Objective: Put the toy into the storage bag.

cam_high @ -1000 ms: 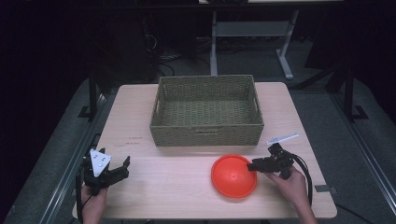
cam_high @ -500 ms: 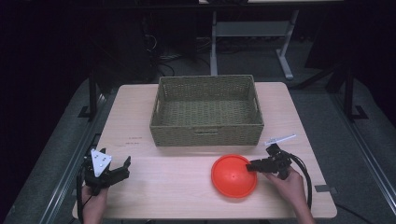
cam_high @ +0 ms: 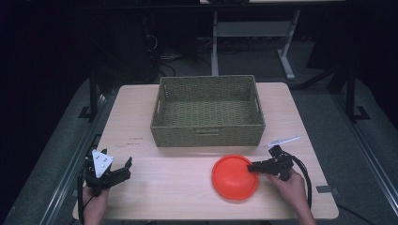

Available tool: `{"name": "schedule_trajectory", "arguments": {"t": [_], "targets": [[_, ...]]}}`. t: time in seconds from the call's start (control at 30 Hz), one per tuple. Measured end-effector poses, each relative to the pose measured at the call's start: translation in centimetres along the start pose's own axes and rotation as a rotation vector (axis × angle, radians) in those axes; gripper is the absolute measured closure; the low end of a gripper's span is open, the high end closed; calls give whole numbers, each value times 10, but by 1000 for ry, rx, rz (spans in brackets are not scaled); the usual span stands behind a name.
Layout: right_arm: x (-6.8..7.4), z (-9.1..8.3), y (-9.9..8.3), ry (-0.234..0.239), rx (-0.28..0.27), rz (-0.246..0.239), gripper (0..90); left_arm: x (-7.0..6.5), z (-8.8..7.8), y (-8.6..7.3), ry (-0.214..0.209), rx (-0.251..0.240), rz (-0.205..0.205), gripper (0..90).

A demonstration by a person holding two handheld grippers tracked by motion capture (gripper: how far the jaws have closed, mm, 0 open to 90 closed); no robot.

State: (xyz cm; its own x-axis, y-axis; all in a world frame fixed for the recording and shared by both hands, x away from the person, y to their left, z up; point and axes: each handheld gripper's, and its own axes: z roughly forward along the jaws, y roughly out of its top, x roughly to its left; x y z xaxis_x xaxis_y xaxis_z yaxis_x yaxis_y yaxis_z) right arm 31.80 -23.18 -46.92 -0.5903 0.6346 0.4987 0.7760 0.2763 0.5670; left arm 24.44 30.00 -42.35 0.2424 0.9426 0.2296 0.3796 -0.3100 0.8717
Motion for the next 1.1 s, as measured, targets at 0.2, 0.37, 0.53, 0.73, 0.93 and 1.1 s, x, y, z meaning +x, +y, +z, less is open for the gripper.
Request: {"name": "schedule_trajectory", "arguments": {"t": [0.2, 0.37, 0.53, 0.73, 0.93, 1.1], "targets": [[7, -5, 2, -2, -25, -27, 782, 0, 0, 0, 3, 1, 1, 128], [15, -10, 6, 5, -38, -43, 804, 1, -1, 0, 5, -1, -5, 128], [27, -17, 12, 10, -62, -69, 815, 1, -1, 0, 5, -1, -6, 128], [36, -21, 19, 16, -62, -90, 816, 2, -2, 0, 5, -1, -8, 128], [45, -28, 24, 14, -64, -104, 818, 1, -2, 0, 4, -5, -2, 128], [48, -35, 29, 6, -72, -112, 817, 1, -2, 0, 4, -7, -8, 128]]}}
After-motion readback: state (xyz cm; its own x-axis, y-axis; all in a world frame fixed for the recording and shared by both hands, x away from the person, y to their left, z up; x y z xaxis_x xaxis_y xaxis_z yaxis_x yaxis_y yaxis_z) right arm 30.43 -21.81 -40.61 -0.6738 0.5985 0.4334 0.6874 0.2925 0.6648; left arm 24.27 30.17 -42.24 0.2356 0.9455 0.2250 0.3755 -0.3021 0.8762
